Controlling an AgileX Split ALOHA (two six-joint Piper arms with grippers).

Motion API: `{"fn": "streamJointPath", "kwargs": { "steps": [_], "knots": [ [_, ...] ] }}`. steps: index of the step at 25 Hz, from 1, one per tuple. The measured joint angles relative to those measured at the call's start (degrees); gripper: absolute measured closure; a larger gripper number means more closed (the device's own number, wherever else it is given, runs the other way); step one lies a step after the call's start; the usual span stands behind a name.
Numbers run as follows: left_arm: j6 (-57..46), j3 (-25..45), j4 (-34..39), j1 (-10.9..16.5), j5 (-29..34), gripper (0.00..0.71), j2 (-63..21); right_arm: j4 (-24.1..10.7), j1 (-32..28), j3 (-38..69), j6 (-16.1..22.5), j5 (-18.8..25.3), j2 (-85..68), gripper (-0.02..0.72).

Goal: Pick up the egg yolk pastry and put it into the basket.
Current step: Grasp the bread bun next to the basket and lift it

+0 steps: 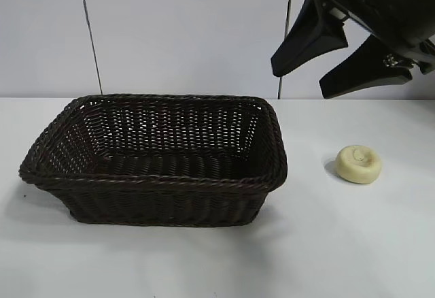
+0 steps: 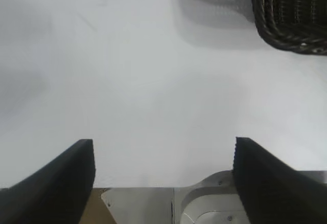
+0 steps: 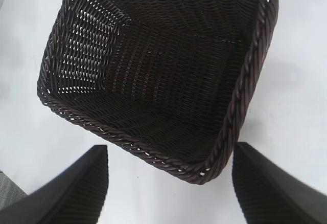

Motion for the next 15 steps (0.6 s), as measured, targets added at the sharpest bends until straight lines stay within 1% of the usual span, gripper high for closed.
{"fn": "streamJointPath", "kwargs": {
  "steps": [4, 11, 13, 15],
  "knots": [
    [0.0, 8.0, -0.2, 0.0, -0.9, 0.168, -9.9, 0.0, 0.0, 0.0, 0.0, 0.0, 0.0, 0.207],
    [0.0, 20.9, -0.2, 0.0, -4.5, 0.168, -25.5, 0.0, 0.0, 0.0, 0.0, 0.1, 0.0, 0.207],
    [0.0, 23.5, -0.2, 0.0, -5.9, 0.168, -28.8, 0.0, 0.0, 0.0, 0.0, 0.1, 0.0, 0.207],
    [0.0, 24.3, -0.2, 0.0, -6.3, 0.168, -31.3, 0.0, 0.0, 0.0, 0.0, 0.1, 0.0, 0.207]
  ]
}}
